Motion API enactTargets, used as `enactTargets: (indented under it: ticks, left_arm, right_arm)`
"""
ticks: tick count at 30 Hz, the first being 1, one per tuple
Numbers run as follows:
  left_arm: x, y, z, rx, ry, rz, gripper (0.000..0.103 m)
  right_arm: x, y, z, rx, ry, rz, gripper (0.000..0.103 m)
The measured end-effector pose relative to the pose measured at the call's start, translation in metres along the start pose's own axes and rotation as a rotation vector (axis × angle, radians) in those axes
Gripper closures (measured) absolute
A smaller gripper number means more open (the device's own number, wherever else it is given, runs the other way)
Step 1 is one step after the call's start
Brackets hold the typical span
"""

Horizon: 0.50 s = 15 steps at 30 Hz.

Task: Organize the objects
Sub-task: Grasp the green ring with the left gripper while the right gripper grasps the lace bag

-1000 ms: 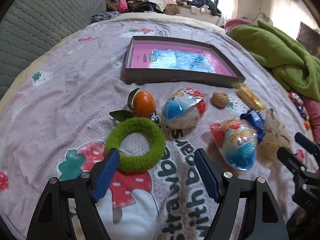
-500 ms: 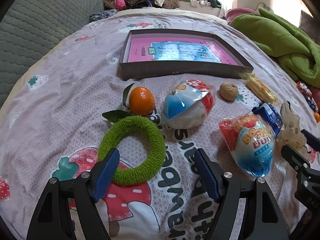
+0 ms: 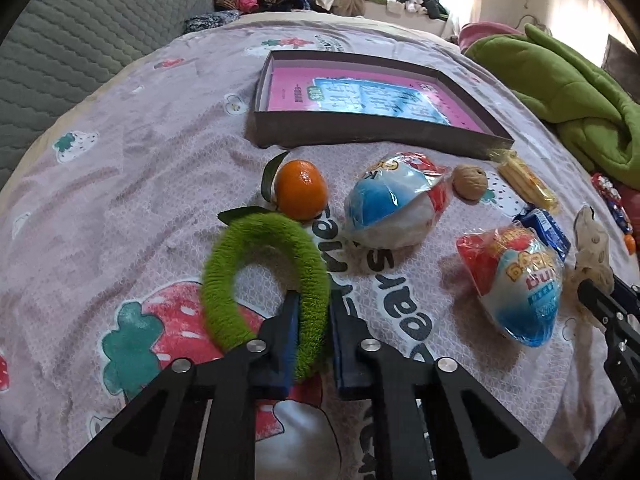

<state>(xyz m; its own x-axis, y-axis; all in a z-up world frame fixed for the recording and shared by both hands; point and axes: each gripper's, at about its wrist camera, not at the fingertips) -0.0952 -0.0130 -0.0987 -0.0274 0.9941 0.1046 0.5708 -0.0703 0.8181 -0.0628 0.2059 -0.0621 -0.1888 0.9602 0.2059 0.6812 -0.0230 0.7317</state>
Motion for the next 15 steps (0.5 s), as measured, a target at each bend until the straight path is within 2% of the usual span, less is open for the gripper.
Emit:
enactTargets:
  ticks: [6, 15]
  left_arm:
    - [0.007, 0.005, 0.004, 0.007, -0.042, -0.035, 0.092]
    - [0.009, 0.021, 0.008, 0.026, -0.022, -0.017, 0.091]
  right_arm:
    - [0.001, 0.003, -0.001, 0.016, -0.015, -0.019, 0.08]
    - [-0.002, 0.013, -0.006, 0.056, -0.021, -0.055, 0.08]
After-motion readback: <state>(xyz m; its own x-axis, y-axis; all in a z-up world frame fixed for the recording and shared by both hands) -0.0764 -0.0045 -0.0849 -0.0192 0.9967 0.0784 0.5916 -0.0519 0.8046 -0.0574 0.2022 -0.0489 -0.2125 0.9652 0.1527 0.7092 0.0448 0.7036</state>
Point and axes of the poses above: each gripper's, at about its wrist camera, not at the fingertips, and y roughly against the way its jaws point, x to its right, z to its underside, and after that the axes turned 4 degrees about y, right-handed
